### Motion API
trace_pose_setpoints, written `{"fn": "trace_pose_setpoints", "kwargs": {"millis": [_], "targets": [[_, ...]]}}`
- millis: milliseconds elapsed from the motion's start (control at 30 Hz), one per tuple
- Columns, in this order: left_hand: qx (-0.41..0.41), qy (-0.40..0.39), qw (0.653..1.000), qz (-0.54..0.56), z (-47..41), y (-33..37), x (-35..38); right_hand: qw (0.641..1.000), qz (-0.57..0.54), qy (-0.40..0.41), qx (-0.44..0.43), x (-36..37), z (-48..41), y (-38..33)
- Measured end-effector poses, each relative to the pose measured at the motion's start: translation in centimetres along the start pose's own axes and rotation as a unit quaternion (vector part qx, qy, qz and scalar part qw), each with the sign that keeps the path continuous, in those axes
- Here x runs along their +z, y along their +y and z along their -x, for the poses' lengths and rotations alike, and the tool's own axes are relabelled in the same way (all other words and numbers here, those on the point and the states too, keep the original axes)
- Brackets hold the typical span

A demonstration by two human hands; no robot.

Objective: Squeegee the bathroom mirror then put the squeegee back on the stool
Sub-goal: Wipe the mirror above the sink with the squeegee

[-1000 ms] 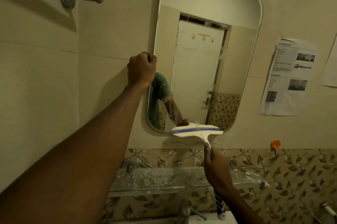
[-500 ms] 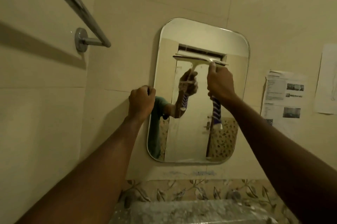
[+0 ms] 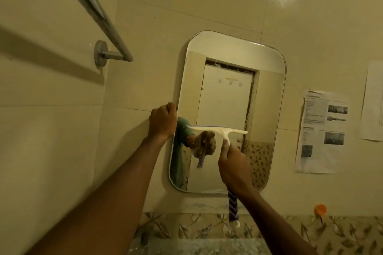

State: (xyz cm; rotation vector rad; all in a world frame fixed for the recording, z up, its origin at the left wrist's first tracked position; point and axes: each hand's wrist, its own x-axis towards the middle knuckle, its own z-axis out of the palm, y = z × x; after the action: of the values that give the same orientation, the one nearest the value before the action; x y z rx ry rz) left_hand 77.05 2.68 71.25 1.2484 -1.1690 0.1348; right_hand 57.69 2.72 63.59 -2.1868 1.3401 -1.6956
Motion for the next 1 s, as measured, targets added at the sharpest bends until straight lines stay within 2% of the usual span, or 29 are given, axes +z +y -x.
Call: {"fn": "trace_pose_setpoints", "kwargs": {"millis": [133, 300, 400, 533, 633, 767, 900, 1000], "targets": [[0.006, -0.005, 1.000, -0.030, 0.3, 0.2, 0.0, 0.998, -0.026, 0.051, -0.026, -2.7, -4.6, -2.9], [-0.011, -0.007, 0.999, 0.032, 0.1, -0.1, 0.1, 0.996, -0.042, 0.074, -0.041, -4.2, -9.9, -5.9], [-0.021, 0.001, 0.998, 0.067, 0.1, -0.3, 0.1, 0.998, -0.047, 0.046, -0.020, -1.8, -7.0, -3.7], [-0.008, -0.011, 0.999, 0.036, 0.4, 0.2, -0.1, 0.999, -0.019, 0.023, 0.021, 2.3, 1.6, 0.3], [-0.008, -0.017, 1.000, 0.007, 0.4, 0.0, -0.1, 1.000, -0.008, 0.006, 0.014, 2.5, 3.7, 0.2], [-0.027, -0.025, 0.998, 0.059, 0.0, 0.0, 0.0, 0.997, -0.065, 0.042, -0.011, -1.2, -3.0, -3.4], [-0.054, -0.038, 0.995, 0.078, 0.2, 0.3, -0.1, 0.992, -0.062, 0.095, -0.054, -4.3, -12.2, -7.5], [-0.048, -0.046, 0.995, 0.074, 0.3, 0.3, -0.2, 0.991, -0.056, 0.108, -0.057, -4.5, -15.3, -8.6]]}}
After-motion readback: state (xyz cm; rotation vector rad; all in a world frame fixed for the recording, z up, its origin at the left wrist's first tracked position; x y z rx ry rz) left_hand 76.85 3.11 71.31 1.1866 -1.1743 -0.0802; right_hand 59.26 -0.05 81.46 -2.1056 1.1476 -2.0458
